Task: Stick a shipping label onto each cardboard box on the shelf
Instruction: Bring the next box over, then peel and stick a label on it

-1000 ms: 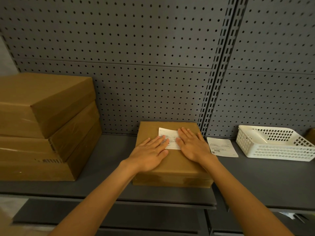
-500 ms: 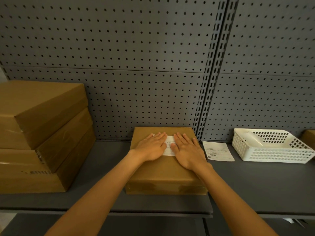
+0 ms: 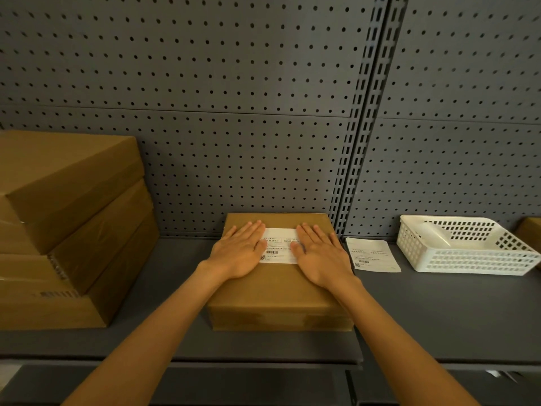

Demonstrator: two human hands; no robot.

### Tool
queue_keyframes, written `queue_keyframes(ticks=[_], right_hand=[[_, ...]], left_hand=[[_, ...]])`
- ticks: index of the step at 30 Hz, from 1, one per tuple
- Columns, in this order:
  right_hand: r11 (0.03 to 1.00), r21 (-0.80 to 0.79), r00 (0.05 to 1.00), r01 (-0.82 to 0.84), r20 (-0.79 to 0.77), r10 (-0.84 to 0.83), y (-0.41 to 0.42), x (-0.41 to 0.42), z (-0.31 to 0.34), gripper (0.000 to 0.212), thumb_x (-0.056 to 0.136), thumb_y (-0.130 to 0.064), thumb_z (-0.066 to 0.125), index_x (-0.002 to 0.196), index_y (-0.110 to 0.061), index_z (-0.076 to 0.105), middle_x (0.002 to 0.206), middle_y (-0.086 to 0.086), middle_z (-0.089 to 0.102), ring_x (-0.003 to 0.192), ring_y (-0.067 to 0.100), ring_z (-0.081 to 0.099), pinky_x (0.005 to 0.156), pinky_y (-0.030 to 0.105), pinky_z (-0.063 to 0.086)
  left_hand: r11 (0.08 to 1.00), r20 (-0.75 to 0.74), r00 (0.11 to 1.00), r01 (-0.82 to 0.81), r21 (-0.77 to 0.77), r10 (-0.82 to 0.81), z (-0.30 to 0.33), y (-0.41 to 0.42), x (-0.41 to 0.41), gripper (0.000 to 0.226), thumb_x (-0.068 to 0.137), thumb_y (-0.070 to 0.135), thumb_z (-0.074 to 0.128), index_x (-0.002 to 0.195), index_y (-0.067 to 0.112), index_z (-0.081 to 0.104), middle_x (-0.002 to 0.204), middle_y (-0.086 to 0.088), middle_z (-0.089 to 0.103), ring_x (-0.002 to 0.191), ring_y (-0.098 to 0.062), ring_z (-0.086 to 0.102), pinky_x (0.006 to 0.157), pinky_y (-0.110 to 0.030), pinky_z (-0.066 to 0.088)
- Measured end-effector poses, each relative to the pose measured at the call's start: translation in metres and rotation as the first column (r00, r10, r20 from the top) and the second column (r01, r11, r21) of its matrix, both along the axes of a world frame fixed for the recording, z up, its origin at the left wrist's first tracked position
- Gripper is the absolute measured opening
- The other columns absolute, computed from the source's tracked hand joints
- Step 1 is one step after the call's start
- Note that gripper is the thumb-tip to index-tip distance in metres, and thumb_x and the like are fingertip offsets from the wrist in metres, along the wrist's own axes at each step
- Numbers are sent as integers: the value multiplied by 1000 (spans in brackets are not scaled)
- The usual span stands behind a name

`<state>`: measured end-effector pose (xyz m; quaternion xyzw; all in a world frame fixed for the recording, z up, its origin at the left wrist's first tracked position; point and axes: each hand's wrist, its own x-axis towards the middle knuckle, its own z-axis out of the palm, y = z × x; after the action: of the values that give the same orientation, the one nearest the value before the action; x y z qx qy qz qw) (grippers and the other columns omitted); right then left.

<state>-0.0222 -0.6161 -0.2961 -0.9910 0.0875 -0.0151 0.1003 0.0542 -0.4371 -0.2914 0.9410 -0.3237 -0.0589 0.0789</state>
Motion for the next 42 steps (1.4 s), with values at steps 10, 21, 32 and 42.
queue_keyframes(ticks=[10, 21, 32, 42], right_hand=[[976, -31, 974, -216, -78, 213, 10, 14, 14, 55, 102, -35, 14, 153, -22, -2, 160, -5, -6, 146, 7, -9, 119, 33, -9], [965, -24, 959, -262, -122, 257, 30, -19, 9, 55, 103, -41, 10, 152, -21, -4, 160, -6, -8, 146, 5, -9, 118, 29, -8], [958, -28, 952, -286, -119, 281, 18, 7, 10, 58, 101, -50, 11, 152, -28, -4, 160, -9, -7, 146, 5, -8, 117, 32, -8], [989, 37, 986, -145, -82, 148, -37, -9, 6, 62, 97, -59, 14, 152, -33, 1, 159, -16, -4, 145, 3, -8, 120, 36, -3]], left_hand=[[1000, 10, 1000, -16, -18, 16, -3, -2, 0, 53, 102, 38, 7, 152, 21, -3, 159, 8, -7, 145, -4, -8, 119, -31, -6], [999, 16, 999, -27, -17, 28, -3, -4, 0, 53, 102, 37, 9, 152, 22, -3, 159, 8, -8, 145, -5, -8, 119, -31, -5], [1000, 2, 1000, -7, -30, 7, -4, -1, 1, 53, 102, 37, 8, 151, 22, -3, 159, 10, -8, 144, -3, -8, 119, -30, -5], [1000, -10, 1000, 2, 14, -2, 0, -2, 1, 54, 102, 39, 7, 151, 21, -4, 159, 7, -9, 145, -6, -7, 119, -32, -4]])
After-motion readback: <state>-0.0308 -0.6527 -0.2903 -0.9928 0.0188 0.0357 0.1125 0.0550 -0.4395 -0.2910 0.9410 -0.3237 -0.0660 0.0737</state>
